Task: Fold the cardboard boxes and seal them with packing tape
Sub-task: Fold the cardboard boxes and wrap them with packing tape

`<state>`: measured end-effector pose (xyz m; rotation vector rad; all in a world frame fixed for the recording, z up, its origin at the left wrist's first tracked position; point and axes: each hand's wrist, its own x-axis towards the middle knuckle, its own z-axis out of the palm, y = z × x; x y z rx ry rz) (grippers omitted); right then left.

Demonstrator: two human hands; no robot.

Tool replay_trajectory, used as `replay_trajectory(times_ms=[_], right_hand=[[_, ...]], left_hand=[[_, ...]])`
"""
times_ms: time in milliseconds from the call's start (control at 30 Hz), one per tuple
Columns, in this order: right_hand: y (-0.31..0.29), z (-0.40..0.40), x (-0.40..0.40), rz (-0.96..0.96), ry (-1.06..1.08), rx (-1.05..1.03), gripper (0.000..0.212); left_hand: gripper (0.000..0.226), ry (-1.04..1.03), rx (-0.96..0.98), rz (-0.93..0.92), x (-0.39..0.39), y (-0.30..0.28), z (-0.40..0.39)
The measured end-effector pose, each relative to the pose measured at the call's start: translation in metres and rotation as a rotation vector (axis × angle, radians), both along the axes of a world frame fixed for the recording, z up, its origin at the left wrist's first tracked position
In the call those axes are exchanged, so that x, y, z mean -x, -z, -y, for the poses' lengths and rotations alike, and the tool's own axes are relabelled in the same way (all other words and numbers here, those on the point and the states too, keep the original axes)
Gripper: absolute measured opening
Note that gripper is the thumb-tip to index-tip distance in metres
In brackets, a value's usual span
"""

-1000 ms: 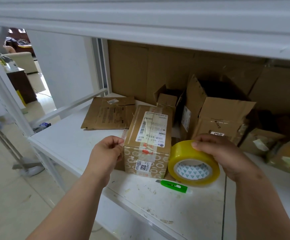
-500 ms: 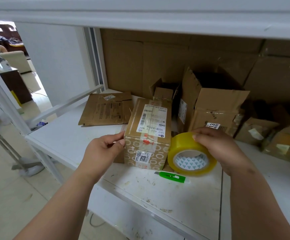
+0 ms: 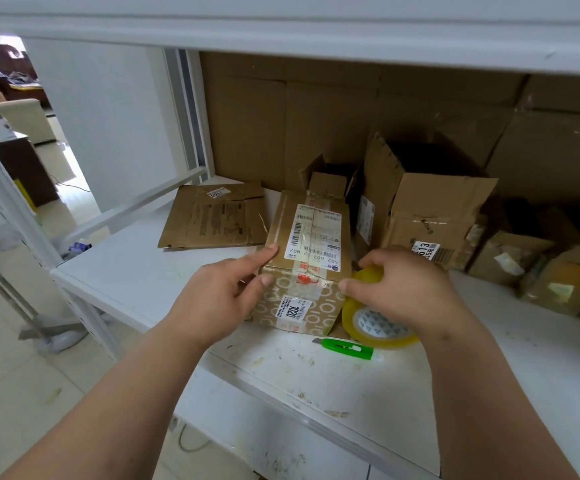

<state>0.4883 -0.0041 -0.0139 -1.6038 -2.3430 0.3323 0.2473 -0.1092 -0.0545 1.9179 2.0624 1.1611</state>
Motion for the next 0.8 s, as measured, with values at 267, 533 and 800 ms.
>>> replay_trajectory(times_ms=[267, 533, 800], right_hand=[[-0.003, 0.008, 0.014, 0.074, -0.036, -0.079, 0.059], [-0.002, 0.011, 0.021, 0.114, -0.015, -0.075, 0.052], [0.001, 0.009, 0.021, 0.086, -0.015, -0.108, 0.063]], left_hand=[[0.041, -0.055, 0.005, 0.087, 0.010, 0.007, -0.003], [0.041, 0.006, 0.037, 0.118, 0.011, -0.004, -0.013], [0.034, -0.053, -0.008, 0.077, 0.001, -0.005, -0.020]])
